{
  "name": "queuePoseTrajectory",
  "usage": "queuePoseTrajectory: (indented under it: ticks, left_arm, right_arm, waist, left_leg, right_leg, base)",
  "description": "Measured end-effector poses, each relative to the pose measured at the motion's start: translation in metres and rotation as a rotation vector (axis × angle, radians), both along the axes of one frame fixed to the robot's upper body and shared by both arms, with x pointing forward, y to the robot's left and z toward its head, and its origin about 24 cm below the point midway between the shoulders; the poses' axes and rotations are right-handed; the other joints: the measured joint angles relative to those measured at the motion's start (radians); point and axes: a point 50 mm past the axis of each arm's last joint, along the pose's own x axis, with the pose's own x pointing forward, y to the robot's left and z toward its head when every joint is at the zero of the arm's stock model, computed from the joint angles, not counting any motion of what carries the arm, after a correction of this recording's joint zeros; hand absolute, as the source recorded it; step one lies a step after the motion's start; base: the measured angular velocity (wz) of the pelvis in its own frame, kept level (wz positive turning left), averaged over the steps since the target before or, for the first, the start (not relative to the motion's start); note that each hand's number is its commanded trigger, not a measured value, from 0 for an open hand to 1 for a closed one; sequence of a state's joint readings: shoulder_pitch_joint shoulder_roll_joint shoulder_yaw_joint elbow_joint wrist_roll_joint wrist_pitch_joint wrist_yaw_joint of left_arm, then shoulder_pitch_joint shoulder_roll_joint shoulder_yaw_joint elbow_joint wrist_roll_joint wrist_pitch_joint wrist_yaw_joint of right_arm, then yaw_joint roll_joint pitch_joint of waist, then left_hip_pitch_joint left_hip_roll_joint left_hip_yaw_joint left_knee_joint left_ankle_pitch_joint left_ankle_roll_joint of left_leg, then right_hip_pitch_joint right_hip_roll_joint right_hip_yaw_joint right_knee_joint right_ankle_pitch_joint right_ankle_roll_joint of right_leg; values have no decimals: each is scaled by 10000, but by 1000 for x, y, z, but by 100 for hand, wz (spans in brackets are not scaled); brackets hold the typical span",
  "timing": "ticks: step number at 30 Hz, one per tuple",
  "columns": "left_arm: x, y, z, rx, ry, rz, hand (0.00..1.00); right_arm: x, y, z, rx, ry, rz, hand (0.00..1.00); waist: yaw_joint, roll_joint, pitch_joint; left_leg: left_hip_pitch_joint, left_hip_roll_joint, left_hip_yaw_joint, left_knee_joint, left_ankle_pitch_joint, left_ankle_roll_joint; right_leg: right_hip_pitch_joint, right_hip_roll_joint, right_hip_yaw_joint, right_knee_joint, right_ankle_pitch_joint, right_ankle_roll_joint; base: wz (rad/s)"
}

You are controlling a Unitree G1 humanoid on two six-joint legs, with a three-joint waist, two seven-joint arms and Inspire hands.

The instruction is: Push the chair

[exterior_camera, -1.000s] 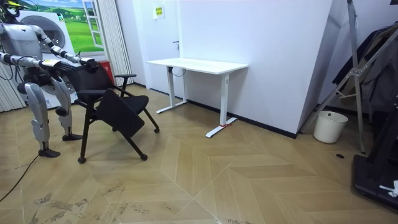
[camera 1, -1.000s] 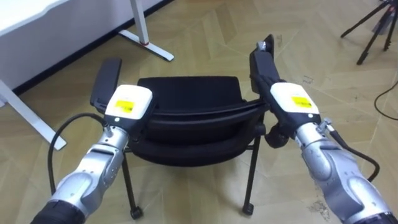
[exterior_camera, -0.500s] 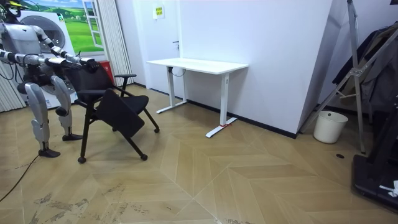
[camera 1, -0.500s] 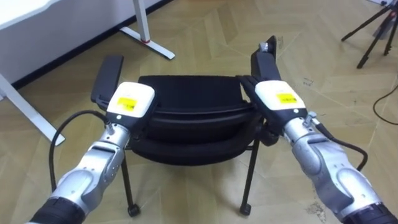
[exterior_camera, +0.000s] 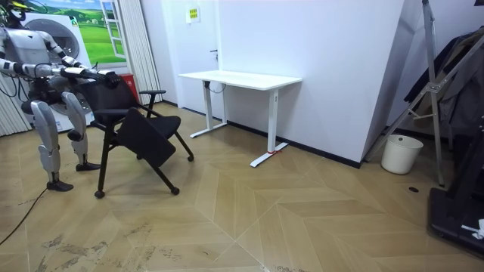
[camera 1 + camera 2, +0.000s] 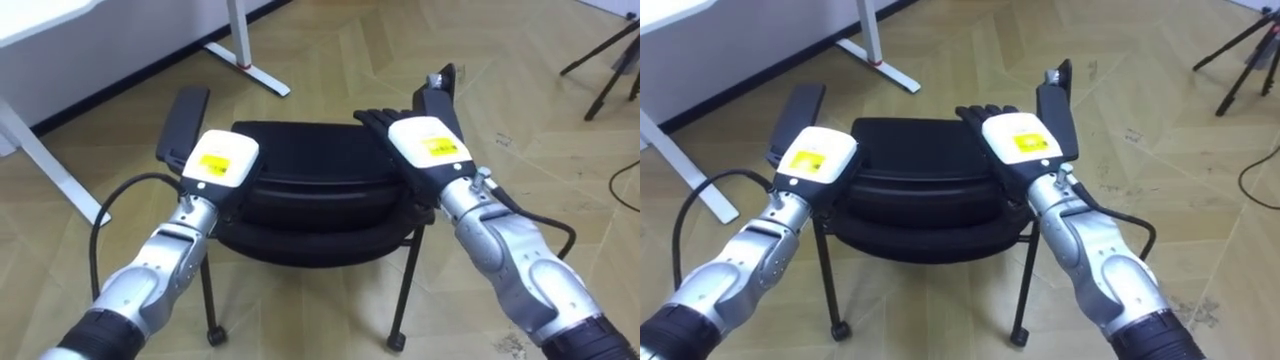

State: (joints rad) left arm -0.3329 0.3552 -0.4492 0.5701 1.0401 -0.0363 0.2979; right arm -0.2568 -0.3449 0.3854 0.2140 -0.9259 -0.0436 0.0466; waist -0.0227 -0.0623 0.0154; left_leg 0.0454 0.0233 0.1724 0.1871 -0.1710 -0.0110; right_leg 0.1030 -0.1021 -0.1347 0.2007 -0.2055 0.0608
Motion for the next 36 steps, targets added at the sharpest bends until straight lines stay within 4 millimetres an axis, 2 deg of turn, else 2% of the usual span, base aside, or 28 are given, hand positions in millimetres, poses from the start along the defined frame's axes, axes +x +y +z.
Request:
queuePoseTrajectory:
  ticks: [3, 15, 16, 18, 19, 20, 21, 29, 36]
  left_arm:
    - [2, -2, 2, 10, -69, -97, 100]
    - [3, -4, 3, -49, -112, -164, 100]
    - [3, -4, 3, -48, -106, -159, 100]
    - [3, -5, 3, -64, -90, -156, 100]
    - [3, -6, 2, -96, -63, -146, 100]
    - [2, -7, 1, -118, -32, -135, 100]
    - [2, -7, 0, -132, -9, -117, 100]
    - [-4, -16, -11, -234, 394, 4, 100]
    - [-5, -20, -13, -275, 455, -92, 100]
  right_arm:
    - [-1, 2, -1, -57, 30, 106, 0]
    - [-4, 5, -22, -551, 567, 69, 0]
    - [-4, 4, -23, -550, 505, 29, 12]
    - [-4, 3, -25, -549, 426, -13, 46]
    - [-5, 2, -28, -546, 392, -33, 74]
    - [-5, 1, -29, -528, 333, -70, 74]
    - [-5, 1, -30, -529, 324, -87, 100]
    - [-7, -4, -43, -527, 328, -444, 100]
    - [-3, -6, -49, -344, 88, -814, 100]
  waist:
    - [20, -30, 76]
    - [45, 43, 98]
    - [12, 62, 87]
    - [-7, 86, 78]
    - [-8, 101, 67]
    - [-9, 130, 48]
    - [-10, 149, 36]
    - [-126, 267, -50]
    - [-120, 279, -73]
  left_leg:
    - [-18, -3, -101, 4, 2, -3]
    - [-111, -13, -123, 21, 1, -2]
    - [-159, -12, -165, 75, 0, -3]
    - [-181, -12, -212, 105, 0, -3]
    - [-178, -13, -232, 116, 0, -3]
    - [-180, -13, -234, 125, 0, -3]
    - [-180, -13, -234, 126, 0, -3]
    - [17, -39, -383, 159, 0, -4]
    - [72, -47, -403, 157, 0, -3]
  right_leg:
    - [20, 1, -48, -4, 0, 0]
    - [-35, 3, -81, -9, 0, 1]
    - [-38, 1, -147, -9, 0, 0]
    - [-27, 0, -196, -12, 0, 0]
    - [-7, 1, -215, -15, 0, 0]
    - [-4, 0, -224, -17, 0, 0]
    - [0, -2, -235, -17, 0, 0]
    - [365, -7, -398, -152, 1, -1]
    - [423, -15, -433, -151, 3, -4]
  base:
    - [5]
    - [0]
    - [9]
    - [8]
    - [3]
    - [0]
    - [0]
    - [6]
    - [0]
